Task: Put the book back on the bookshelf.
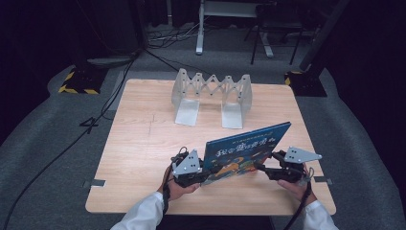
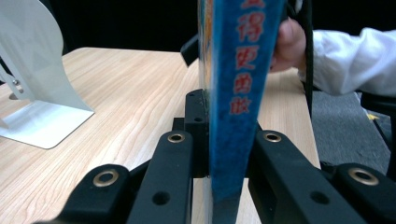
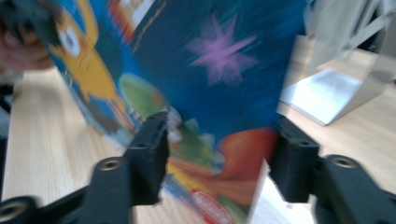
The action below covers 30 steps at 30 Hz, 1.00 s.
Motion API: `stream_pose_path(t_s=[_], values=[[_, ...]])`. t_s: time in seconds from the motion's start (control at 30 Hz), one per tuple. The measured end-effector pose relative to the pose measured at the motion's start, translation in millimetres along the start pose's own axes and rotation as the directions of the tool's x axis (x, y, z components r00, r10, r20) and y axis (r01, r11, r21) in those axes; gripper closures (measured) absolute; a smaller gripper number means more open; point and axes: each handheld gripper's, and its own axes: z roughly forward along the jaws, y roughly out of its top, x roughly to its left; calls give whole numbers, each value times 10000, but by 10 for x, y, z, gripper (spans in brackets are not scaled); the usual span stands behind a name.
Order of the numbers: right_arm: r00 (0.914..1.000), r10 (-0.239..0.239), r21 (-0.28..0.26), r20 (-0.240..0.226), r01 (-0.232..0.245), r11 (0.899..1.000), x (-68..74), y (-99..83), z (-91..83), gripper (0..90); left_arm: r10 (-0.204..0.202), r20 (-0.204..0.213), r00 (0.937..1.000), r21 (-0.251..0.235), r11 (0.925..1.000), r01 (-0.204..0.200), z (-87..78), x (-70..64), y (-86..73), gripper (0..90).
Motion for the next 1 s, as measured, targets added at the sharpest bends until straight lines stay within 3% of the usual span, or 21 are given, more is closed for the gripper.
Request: stream_pose_path(t_s=[0.03,0.17,0.4,0.57,0.77,0.9,1.0], values=[[9998,-80,30,155,80,10000,20,-1,10,428,-55,5,10000,-22,10000,55,-1,5,-4,821],[10000,12,-15,6,-12,10000,-2,-15,-18,457,-10,-69,10000,-33,10000,9,4,-10,6,815],[10000,68,-130,-20,-68,9999,-3,-32,-10,455,161,-365,9992,-590,9981,-183,27,-25,101,792],[9999,141,-141,8,-141,9998,-10,-36,-1,456,58,-459,9989,-567,9984,-84,33,-27,116,792],[9997,241,-136,-91,-243,9996,-18,-37,10,440,-93,40,9999,-980,9951,96,63,6,68,803],[9994,355,-169,-57,-356,9992,-23,-37,26,438,245,-422,9988,-524,9983,-267,160,3,49,761],[9992,391,-96,42,-390,9992,-27,-47,37,441,12,-254,9997,-690,9976,-30,163,30,37,787]])
